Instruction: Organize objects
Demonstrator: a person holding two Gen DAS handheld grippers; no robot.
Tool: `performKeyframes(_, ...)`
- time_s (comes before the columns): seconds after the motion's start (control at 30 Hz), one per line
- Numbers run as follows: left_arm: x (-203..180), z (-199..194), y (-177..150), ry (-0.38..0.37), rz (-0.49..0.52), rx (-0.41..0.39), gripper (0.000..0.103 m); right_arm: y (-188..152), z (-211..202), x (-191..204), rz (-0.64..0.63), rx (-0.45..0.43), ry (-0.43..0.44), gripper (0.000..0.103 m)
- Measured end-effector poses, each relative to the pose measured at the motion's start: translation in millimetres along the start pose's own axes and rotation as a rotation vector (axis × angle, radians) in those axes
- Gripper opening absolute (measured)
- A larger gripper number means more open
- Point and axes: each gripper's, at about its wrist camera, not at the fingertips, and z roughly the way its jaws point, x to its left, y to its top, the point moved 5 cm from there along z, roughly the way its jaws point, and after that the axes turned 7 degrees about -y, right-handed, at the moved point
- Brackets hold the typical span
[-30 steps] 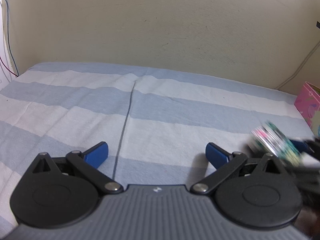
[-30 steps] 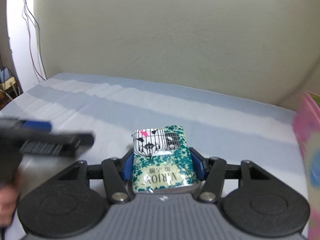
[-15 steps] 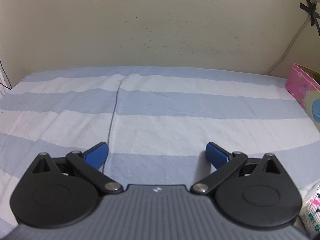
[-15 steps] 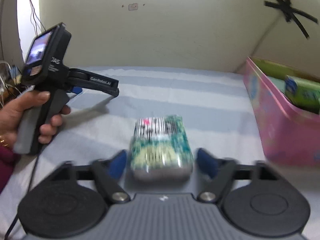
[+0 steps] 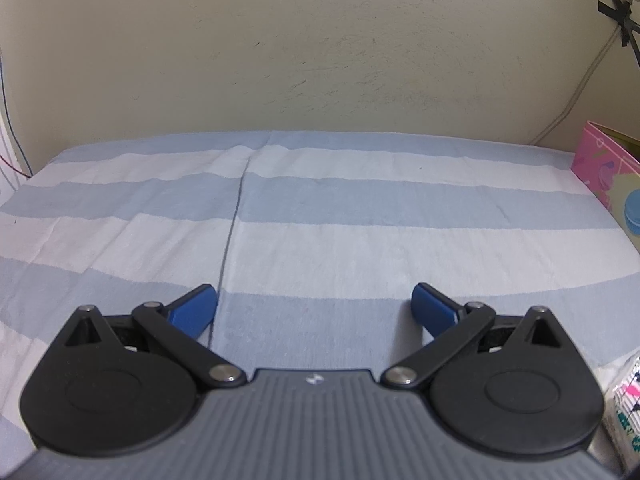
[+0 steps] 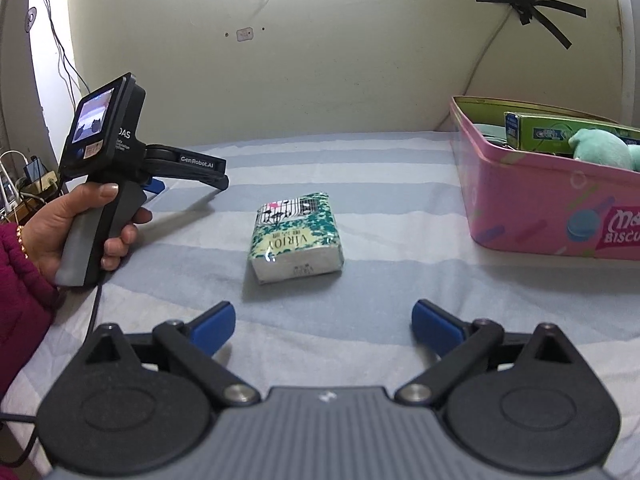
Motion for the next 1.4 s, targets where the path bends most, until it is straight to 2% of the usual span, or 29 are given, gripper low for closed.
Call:
performKeyframes(0.13,2.0,-5.8,-4.6,-0.004,-0.014,0.001,0.103,0.5,4.2,-1.2,0.027,-0.008,0.027,0.100)
performKeyframes(0.47,6.3,-17.8,-17.8,0.040,-0.035,-0.006,0.103,3.2,4.0,-15.3,0.122,-0.011,0.101,0.103)
performKeyframes(0.77,4.1,-28.0,-23.0,0.080,-0.026,-0.016,0.103,11.0,12.3,-25.6,0.147,-0.007,0.134,0.103)
performKeyframes(1.17,8.7,-35.8,-29.3,0.052,-0.058,-0.010,0.103,15.5,23.6,-54.7,0.332,-0.044,0.280,0.103)
performKeyframes(1.4,6.4,-39.2,-31.3,0.044,-0.055,-0.011,0.103,18.5,28.7,-52.3,0.312,-0.042,0.273,0.103)
